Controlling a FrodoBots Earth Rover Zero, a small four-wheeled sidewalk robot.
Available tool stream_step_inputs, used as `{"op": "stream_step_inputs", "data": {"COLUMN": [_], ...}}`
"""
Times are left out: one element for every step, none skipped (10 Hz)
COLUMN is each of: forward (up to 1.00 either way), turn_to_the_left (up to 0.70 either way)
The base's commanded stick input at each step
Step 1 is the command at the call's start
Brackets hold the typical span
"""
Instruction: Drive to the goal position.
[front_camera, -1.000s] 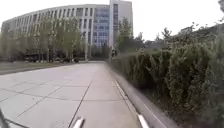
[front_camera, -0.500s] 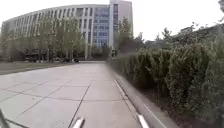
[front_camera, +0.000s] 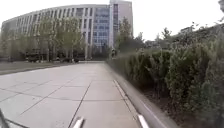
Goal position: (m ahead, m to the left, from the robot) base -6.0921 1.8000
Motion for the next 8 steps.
{"op": "stream_step_inputs", "data": {"forward": [0.01, 0.03, 0.02, 0.0, 0.0, 0.0, 0.0, 0.0], "turn_to_the_left": [0.0, 0.0, 0.0, 0.0, 0.0, 0.0, 0.0, 0.0]}}
